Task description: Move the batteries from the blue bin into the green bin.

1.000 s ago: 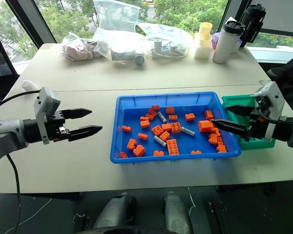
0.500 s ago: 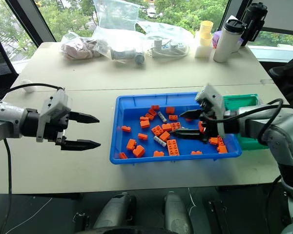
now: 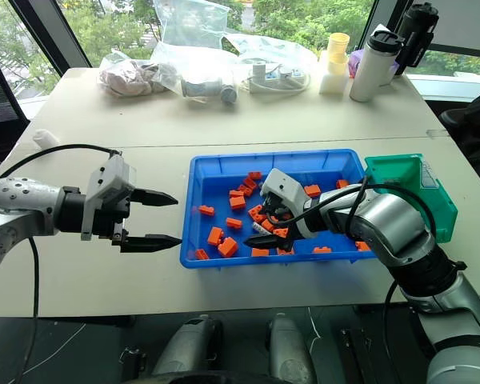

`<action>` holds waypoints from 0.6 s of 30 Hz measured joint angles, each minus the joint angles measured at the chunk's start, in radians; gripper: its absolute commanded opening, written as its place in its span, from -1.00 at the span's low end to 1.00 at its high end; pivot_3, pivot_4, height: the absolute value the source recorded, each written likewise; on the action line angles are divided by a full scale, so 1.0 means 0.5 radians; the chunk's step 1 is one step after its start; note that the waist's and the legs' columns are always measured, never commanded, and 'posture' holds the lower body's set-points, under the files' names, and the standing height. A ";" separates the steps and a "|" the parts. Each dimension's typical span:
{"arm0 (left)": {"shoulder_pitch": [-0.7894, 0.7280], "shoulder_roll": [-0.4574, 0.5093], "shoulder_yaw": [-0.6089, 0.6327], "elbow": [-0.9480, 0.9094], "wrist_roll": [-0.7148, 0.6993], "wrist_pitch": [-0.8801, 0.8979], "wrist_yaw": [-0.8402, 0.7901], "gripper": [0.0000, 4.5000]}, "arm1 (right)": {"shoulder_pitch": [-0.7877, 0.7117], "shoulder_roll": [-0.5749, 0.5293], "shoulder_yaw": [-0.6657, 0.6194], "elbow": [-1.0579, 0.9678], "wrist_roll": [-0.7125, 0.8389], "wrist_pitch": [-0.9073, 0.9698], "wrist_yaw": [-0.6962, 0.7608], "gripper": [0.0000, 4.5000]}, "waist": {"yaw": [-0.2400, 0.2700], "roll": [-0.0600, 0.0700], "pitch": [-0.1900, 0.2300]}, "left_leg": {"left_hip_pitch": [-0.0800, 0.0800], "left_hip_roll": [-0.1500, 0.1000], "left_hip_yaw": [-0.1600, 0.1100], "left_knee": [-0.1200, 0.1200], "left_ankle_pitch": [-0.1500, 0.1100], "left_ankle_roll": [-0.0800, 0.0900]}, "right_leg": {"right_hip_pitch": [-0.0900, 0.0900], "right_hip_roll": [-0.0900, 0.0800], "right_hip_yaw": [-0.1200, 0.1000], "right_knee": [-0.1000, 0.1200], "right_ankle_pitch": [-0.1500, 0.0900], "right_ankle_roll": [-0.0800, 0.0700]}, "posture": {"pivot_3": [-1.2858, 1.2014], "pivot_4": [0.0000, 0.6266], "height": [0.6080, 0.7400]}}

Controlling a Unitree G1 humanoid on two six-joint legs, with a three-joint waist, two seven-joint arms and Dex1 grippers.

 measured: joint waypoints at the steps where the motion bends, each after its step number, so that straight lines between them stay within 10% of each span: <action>1: 0.002 -0.008 -0.002 0.000 0.003 -0.001 0.007 1.00 | -0.012 0.000 0.028 0.020 -0.031 -0.007 0.009 0.98 | -0.001 0.000 0.000 | 0.000 0.000 0.000 0.000 0.000 0.000 | 0.000 0.000 0.000 0.000 0.000 0.000 | 0.03 -0.52 1.00; 11: 0.042 -0.060 -0.036 -0.004 0.089 -0.035 0.038 1.00 | -0.116 0.036 0.154 0.126 -0.221 -0.015 0.064 0.98 | -0.003 0.000 0.000 | 0.000 0.000 0.000 0.000 0.000 0.000 | -0.001 0.001 0.000 0.002 0.000 0.000 | 0.03 -0.52 1.00; 18: 0.011 -0.114 -0.064 0.037 0.135 -0.045 0.035 1.00 | -0.185 0.049 0.324 0.246 -0.443 -0.126 0.120 -0.28 | 0.000 -0.001 0.000 | 0.000 -0.001 0.000 0.000 0.000 0.000 | -0.001 0.001 0.000 0.002 0.000 0.000 | 0.03 -0.52 1.00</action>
